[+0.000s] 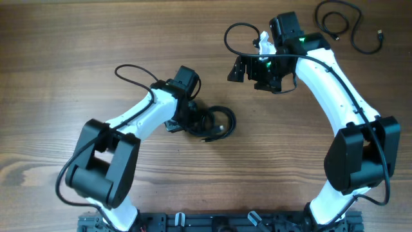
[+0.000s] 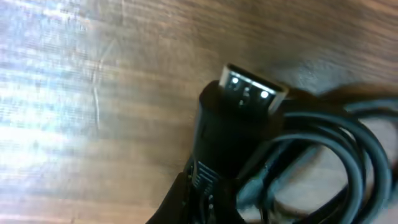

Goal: Untangle cables

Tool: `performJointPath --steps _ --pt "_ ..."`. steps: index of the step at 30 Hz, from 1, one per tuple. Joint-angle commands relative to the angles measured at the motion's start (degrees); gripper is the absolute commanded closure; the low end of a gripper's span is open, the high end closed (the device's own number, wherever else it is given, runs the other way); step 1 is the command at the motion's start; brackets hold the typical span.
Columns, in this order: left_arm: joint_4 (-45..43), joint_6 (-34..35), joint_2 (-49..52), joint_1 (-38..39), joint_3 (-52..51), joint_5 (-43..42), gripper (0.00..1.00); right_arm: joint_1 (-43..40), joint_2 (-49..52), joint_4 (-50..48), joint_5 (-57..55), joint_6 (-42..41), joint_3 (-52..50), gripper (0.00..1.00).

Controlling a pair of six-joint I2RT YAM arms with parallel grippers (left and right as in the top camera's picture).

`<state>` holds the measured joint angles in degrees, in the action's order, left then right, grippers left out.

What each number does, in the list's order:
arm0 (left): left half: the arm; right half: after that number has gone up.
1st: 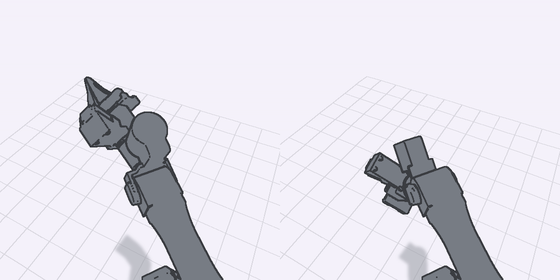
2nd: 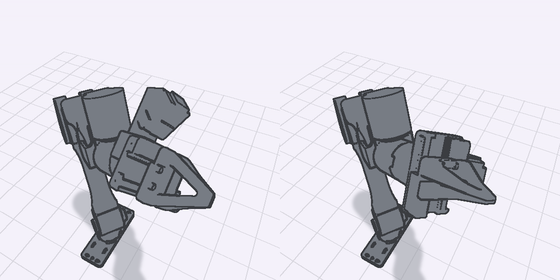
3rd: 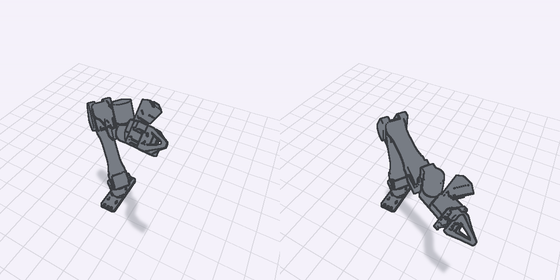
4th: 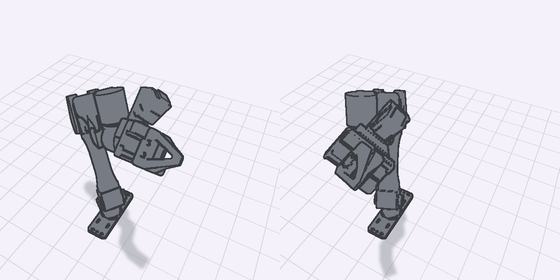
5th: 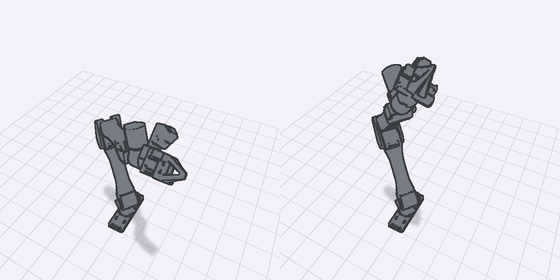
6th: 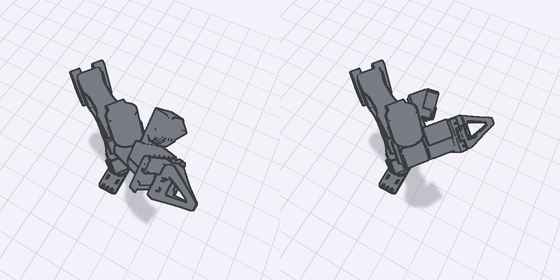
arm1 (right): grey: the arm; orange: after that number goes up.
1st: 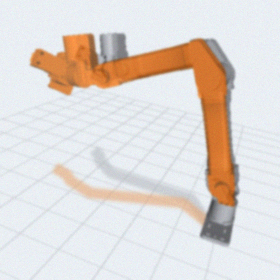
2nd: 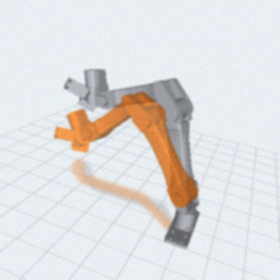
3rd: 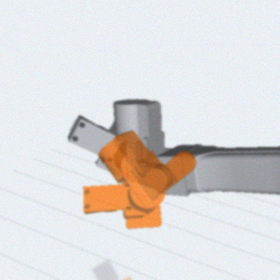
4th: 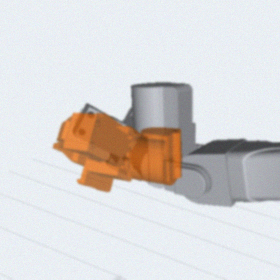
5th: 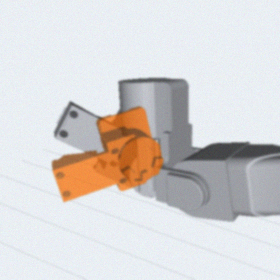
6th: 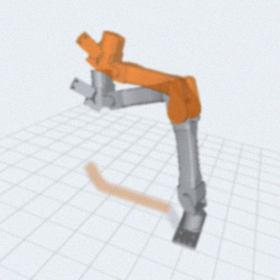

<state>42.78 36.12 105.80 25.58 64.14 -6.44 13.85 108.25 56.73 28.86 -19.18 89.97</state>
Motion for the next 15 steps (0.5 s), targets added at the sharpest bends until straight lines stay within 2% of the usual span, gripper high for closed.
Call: performJointPath --steps 1,2,5,7,8,11,12,13,15 --pt "1.97 -2.86 -10.14 -1.92 4.37 -4.68 0.96 0.24 0.17 0.9 7.15 8.11 -0.37 0.0" --pt "1.77 -2.82 -14.08 -2.51 4.76 -4.66 0.96 0.24 0.17 1.4 12.48 12.09 -0.37 0.0" --pt "1.68 -2.67 -22.86 -4.52 4.79 -4.63 0.96 0.72 0.17 1.6 18.8 13.51 -0.37 0.01" --pt "1.33 -2.64 -24.55 -4.87 4.79 -4.42 0.96 2.67 0.17 1.57 26.18 19.08 -0.37 0.04" --pt "1.36 -2.67 -24.37 -4.87 4.79 -4.42 0.96 3.76 0.17 1.36 27.19 19.3 -0.37 0.04" --pt "0.22 -2.21 -24.28 -4.87 4.79 -5.7 0.96 6.56 0.17 -0.09 26.25 18.97 -0.37 0.16" --pt "-0.79 -2.23 -24.28 -4.87 4.79 -8.22 0.96 7.28 0.17 -0.55 25.09 18.36 -0.37 0.33" --pt "-1.22 -2.21 -24.28 -4.87 4.79 -9.27 0.96 7.58 0.17 -1.09 18.34 12.94 -0.37 0.53" --pt "-1.22 -2.23 -24.28 -4.87 4.79 -10.19 0.96 7.58 0.17 -1.36 12.7 9.64 -0.37 0.77"
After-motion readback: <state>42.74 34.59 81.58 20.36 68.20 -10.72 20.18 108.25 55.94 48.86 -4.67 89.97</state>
